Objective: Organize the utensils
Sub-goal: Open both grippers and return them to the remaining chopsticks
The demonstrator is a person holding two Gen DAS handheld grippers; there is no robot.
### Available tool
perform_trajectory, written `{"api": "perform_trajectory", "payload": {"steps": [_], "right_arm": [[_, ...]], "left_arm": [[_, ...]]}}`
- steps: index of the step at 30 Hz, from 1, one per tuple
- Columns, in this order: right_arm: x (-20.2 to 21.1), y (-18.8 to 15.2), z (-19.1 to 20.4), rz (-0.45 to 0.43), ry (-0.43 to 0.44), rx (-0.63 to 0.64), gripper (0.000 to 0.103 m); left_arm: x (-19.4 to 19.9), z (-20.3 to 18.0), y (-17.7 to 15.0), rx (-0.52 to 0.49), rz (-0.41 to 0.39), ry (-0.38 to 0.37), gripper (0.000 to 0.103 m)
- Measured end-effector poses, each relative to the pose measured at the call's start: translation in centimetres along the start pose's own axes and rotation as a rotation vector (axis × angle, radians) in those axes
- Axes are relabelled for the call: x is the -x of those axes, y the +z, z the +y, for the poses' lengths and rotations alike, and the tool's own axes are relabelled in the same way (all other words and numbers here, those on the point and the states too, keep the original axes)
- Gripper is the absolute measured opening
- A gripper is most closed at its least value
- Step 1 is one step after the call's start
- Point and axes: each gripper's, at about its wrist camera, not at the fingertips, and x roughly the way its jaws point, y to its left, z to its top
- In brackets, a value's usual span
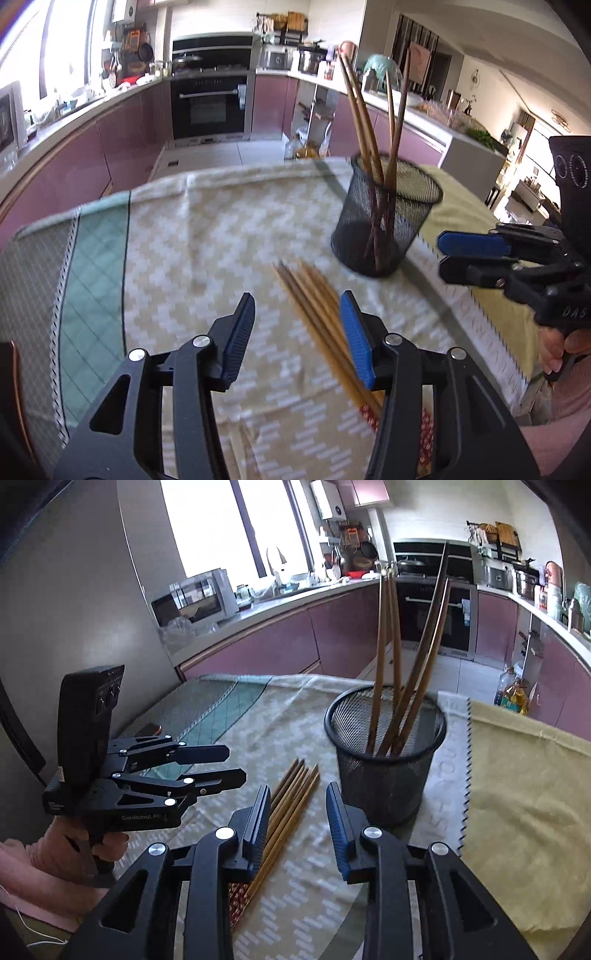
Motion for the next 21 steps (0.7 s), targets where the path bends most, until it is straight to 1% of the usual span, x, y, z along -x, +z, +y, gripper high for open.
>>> {"api": "perform_trajectory", "payload": {"steps": [3,8,13,21], "right_arm": [[-2.0,-1.3,0.2,0.055,0.013,-0.024,0.029],[-3.7,-2.5,0.7,0.106,0.015,-0.035,0.029],[-4.4,-2.9,1.3,0.127,-0.012,-0.032,0.029],[-4.8,-3.2,1.6,0.135,-0.038,-0.020,0.029]], "left_arm": [[-0.7,-0.3,-1.6,-0.010,0.040,0.003,0.049],[-1.4,-1.0,-3.2,-0.024,0.080,0.006,0.050],[-1.9,-1.5,-3.6,-0.035,0.103,-0.002,0.051],[-1.9,-1.6,-3.7,-0.031,0.107,-0.003,0.050]]}}
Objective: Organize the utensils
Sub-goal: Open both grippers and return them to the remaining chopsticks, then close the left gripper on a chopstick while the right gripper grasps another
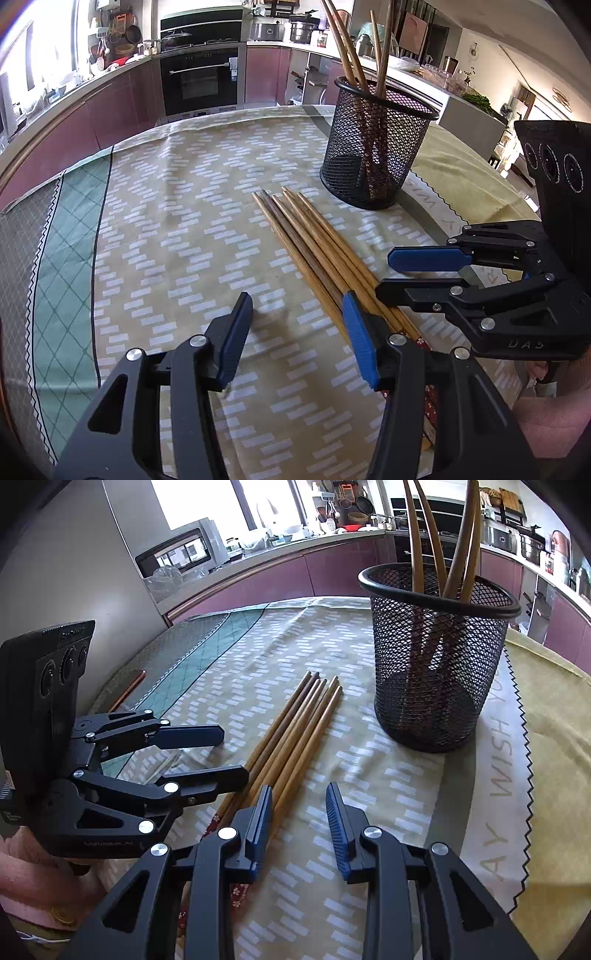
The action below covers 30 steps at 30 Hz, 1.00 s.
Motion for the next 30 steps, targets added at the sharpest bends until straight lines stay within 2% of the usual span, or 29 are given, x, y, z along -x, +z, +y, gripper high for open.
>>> {"api": "perform_trajectory", "payload": {"steps": [6,14,21,24,25,27,30], "right_arm": [[-0.1,0.0,-0.1,0.004,-0.007,0.001,0.027],[-0.3,0.2,0.0,0.016,-0.044,0.012,0.023],[-0.9,0.8,0.3,0.018,-0.078,0.023,0.022],[-1.1,1.0,0.5,0.014,-0.093,0.025,0.023],[-1.1,1.0,0.5,0.011,-0.096,0.024,0.022],[-1.2,1.0,0.2,0.007,-0.098,0.009,0.016],[-1.0,1.0,-0.6,0.002,-0.074,-0.034,0.010]], "left_arm": [[0.1,0.2,-0.1,0.008,0.007,-0.006,0.049],[0.4,0.7,-0.2,0.008,0.018,-0.011,0.043],[0.1,0.7,0.0,-0.001,0.024,0.000,0.039],[-0.2,0.7,0.4,0.002,0.024,0.012,0.033],[-0.3,0.8,0.6,0.006,0.025,0.014,0.028],[-0.4,1.0,0.8,0.025,0.028,0.015,0.017],[-0.4,1.1,0.9,0.052,0.022,0.021,0.011]]}}
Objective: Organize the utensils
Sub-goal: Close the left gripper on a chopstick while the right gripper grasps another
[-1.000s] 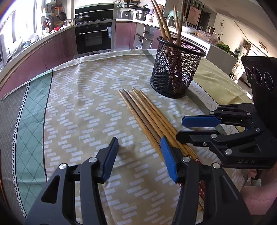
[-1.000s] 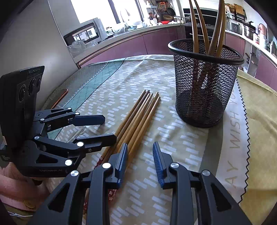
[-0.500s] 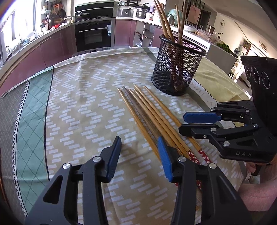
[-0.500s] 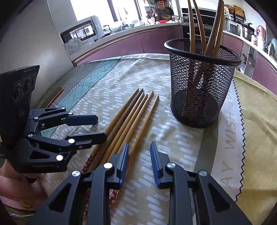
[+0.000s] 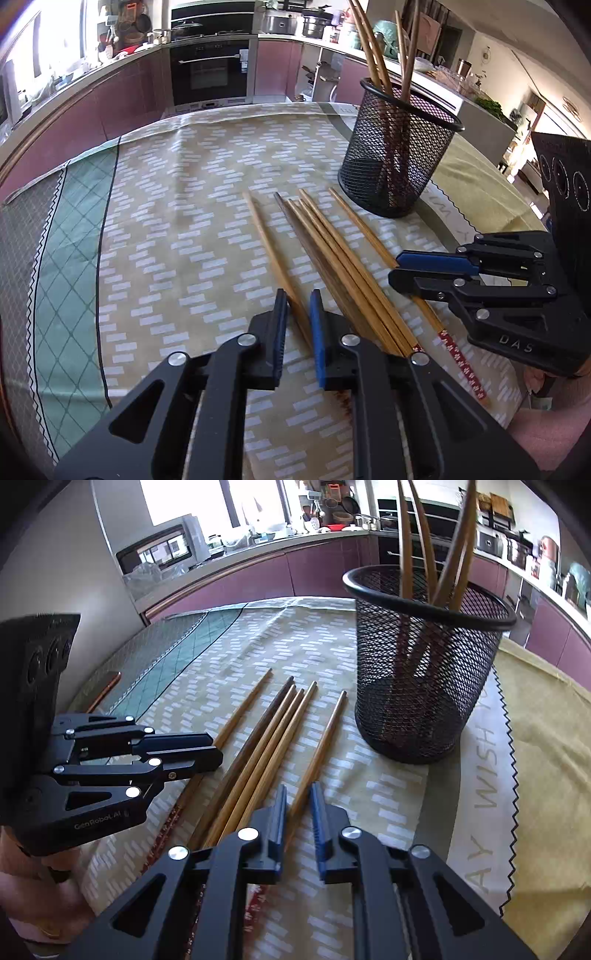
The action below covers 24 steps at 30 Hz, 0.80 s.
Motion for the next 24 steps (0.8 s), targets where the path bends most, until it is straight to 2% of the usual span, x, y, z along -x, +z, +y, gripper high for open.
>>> {"api": "perform_trajectory", "payload": {"steps": [3,7,13,19,24], "right_arm": [[0.3,-0.1,-0.6,-0.007,0.010,-0.029,0.006],[1.2,-0.2,-1.4,-0.033,0.033,-0.064,0.006],[2.0,-0.6,-0.9,-0.038,0.120,-0.014,0.006],[0.5,-0.3,0.3,0.024,0.096,0.033,0.007],[0.2,-0.2,0.3,0.034,0.072,0.046,0.008]], "left_arm": [[0.2,0.2,-0.2,0.021,-0.008,0.006,0.009],[1.0,0.7,-0.4,0.050,-0.030,0.005,0.008],[1.6,0.0,-1.2,0.007,-0.025,-0.049,0.008],[1.0,-0.8,-1.6,-0.033,0.000,-0.049,0.008],[0.3,-0.8,-1.2,-0.067,0.009,-0.046,0.014]]}}
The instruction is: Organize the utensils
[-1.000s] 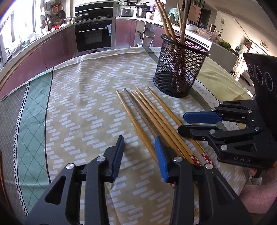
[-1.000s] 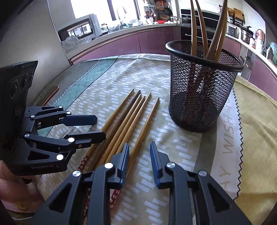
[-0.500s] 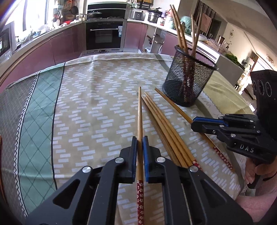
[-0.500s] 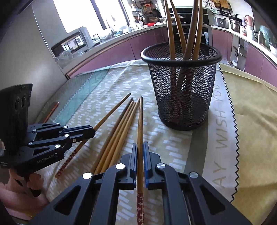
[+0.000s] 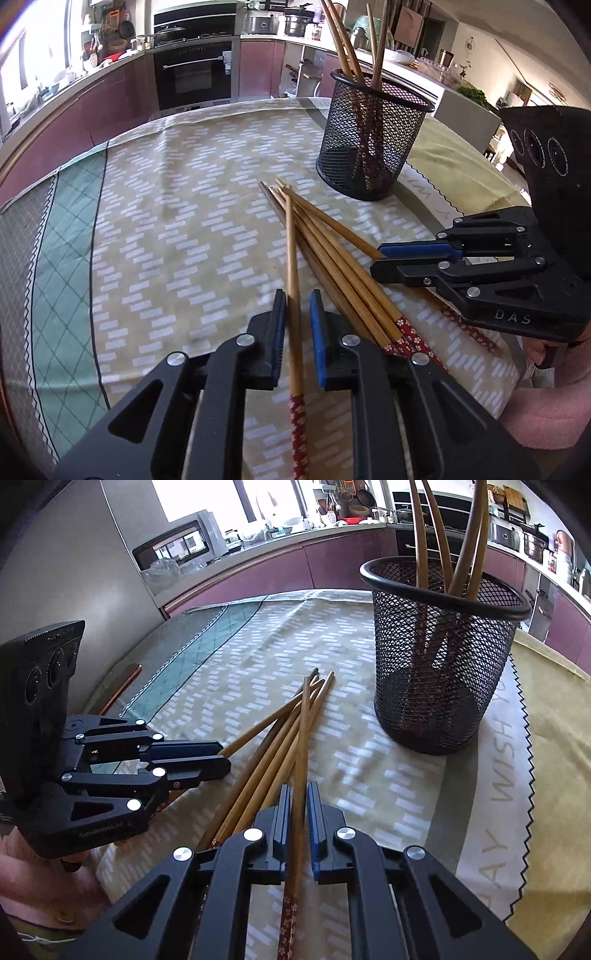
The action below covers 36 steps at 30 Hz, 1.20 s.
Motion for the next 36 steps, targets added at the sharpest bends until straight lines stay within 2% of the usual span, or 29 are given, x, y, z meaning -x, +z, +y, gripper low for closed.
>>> {"api": "perform_trajectory", "payload": {"steps": [4,6,8,12,22,31,36], "right_arm": [[0.0,0.1,0.1,-0.013,0.011,-0.008,0.007],[0.7,0.1,0.1,-0.036,0.016,-0.010,0.006],[1.7,0.3,0.0,-0.068,0.019,-0.011,0.006],[3.8,0.7,-0.5,-0.134,0.024,-0.020,0.006],[9.4,1.4,-2.7,-0.304,0.031,-0.064,0.006],[12.4,2.6,-3.7,-0.387,0.032,-0.065,0.006],[13.6,3.7,-3.6,-0.433,0.023,-0.053,0.006]], "left_arm": [[-0.6,0.3,0.8,0.006,0.002,-0.015,0.014],[-0.7,0.3,1.1,0.006,0.000,-0.013,0.014],[-0.5,0.2,1.3,0.008,-0.012,-0.018,0.008],[0.6,0.3,1.7,0.017,-0.040,-0.035,0.008],[6.2,-0.2,4.4,0.013,-0.188,-0.124,0.008],[10.8,-1.5,6.6,-0.005,-0.325,-0.188,0.008],[12.0,-1.8,8.5,-0.006,-0.379,-0.190,0.008]]}}
